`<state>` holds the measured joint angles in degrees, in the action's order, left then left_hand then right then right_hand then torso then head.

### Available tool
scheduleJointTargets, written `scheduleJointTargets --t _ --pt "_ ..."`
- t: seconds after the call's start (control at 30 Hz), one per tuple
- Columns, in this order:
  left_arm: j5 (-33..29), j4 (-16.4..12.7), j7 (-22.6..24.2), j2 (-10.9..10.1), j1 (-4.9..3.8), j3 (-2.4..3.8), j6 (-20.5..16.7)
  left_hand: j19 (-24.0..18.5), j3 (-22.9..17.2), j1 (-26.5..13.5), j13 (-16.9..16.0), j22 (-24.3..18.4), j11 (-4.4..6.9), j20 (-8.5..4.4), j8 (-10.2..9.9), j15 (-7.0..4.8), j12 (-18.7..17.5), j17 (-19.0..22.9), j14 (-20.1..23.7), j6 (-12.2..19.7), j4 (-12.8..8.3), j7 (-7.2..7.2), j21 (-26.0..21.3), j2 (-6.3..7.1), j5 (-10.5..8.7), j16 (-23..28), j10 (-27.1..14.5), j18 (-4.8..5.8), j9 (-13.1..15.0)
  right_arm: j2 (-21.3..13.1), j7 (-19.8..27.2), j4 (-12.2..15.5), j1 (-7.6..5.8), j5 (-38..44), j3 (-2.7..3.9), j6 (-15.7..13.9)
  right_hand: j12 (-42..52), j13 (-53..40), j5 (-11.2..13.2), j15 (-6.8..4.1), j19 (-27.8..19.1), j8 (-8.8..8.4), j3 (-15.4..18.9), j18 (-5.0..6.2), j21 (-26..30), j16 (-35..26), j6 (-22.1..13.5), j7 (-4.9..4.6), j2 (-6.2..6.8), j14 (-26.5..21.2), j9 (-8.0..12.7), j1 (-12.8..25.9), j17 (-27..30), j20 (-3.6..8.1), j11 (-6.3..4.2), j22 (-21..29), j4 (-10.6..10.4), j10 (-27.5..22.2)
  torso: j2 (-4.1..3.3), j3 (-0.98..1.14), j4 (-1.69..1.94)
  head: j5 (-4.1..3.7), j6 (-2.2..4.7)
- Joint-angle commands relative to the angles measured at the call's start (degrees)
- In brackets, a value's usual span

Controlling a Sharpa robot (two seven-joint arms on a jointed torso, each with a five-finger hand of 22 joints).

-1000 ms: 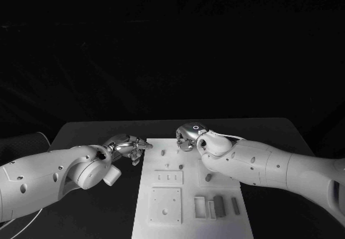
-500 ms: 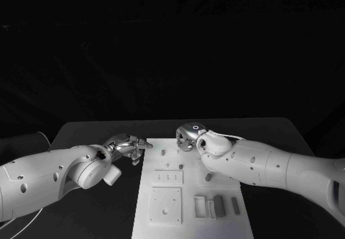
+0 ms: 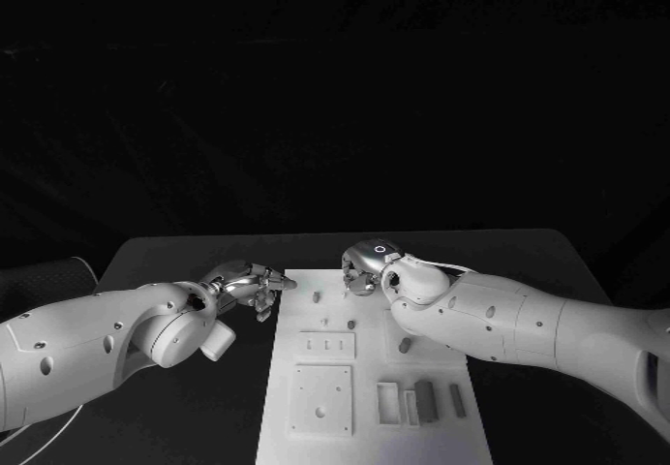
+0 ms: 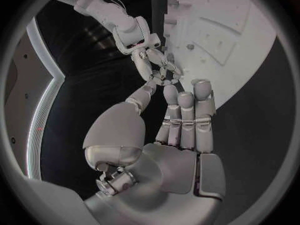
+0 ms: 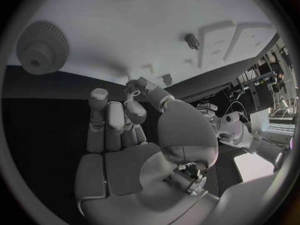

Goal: Assemble the parts on the task board

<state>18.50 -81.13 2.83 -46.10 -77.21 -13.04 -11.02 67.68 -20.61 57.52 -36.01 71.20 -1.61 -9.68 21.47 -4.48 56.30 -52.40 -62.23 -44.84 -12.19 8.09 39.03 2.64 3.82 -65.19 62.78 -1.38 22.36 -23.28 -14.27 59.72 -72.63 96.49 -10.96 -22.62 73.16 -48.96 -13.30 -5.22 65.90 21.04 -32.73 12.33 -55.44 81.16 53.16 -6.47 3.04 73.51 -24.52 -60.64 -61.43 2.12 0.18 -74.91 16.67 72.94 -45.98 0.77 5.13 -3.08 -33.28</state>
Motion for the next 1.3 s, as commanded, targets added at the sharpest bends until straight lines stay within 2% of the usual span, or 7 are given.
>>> scheduleJointTargets --t 0.03,0.5,0.87,1.3 --pt "0.08 -0.08 0.3 0.17 -0.07 0.05 0.95 0.05 -0.28 -0.35 -0.06 0.06 0.05 -0.47 -0.37 -0.14 0.28 0.12 0.17 -0.41 -0.09 0.06 0.11 -0.14 -0.24 -0.26 -0.35 -4.76 0.09 -0.06 0.04 0.21 0.2 0.51 -0.04 0.91 -0.28 0.08 -0.12 -0.42 0.11 0.17 -0.13 2.67 -0.3 -0.1 0.47 -0.07 0.66 0.97 -0.1 0.01 0.01 0.46 -0.1 -0.91 -0.03 -0.27 -0.02 -0.02 -0.03 -0.22 -0.05" --pt "0.08 0.11 0.3 0.29 -0.07 0.05 0.99 0.04 -0.29 -0.37 -0.06 0.1 0.05 -0.47 -0.4 -0.13 0.29 0.24 0.22 -0.41 -0.1 0.07 0.09 -0.17 -0.25 -0.35 -0.37 -4.76 0.11 -0.01 -0.11 0.07 0.3 0.51 -0.05 0.84 -0.29 0.08 -0.11 -0.41 0.1 0.15 -0.14 2.67 -0.29 -0.13 0.49 -0.07 0.65 0.95 -0.11 0.0 0.07 0.46 -0.1 -0.9 -0.03 -0.25 -0.01 -0.04 0.03 -0.21 -0.06" --pt "0.08 0.06 0.29 0.22 -0.07 0.05 1.04 0.04 -0.29 -0.37 -0.07 0.12 0.05 -0.46 -0.42 -0.13 0.3 0.32 0.26 -0.42 -0.11 0.07 0.08 -0.17 -0.25 -0.42 -0.38 -4.76 0.13 0.0 -0.57 -0.16 0.3 0.64 -0.05 -0.65 -0.3 0.08 -0.14 -0.41 0.1 0.13 -0.17 2.67 -0.29 -0.13 0.51 -0.06 0.62 0.98 -0.11 -0.02 0.04 0.47 -0.11 -0.9 -0.02 -0.25 -0.04 -0.04 0.02 -0.28 0.01" --pt "0.08 0.16 0.29 0.38 -0.07 0.05 1.07 0.04 -0.3 -0.37 -0.07 0.16 0.05 -0.46 -0.45 -0.13 0.31 0.42 0.3 -0.43 -0.14 0.07 0.06 -0.19 -0.25 -0.51 -0.39 -4.77 0.15 0.2 -0.67 -0.53 0.3 0.68 -0.04 -0.9 -0.31 0.08 -0.21 -0.41 0.09 0.1 -0.21 2.67 -0.29 -0.14 0.52 -0.06 0.65 1.0 -0.12 -0.09 0.05 0.48 -0.11 -0.9 0.0 -0.23 -0.04 -0.04 -0.01 -0.23 0.02"
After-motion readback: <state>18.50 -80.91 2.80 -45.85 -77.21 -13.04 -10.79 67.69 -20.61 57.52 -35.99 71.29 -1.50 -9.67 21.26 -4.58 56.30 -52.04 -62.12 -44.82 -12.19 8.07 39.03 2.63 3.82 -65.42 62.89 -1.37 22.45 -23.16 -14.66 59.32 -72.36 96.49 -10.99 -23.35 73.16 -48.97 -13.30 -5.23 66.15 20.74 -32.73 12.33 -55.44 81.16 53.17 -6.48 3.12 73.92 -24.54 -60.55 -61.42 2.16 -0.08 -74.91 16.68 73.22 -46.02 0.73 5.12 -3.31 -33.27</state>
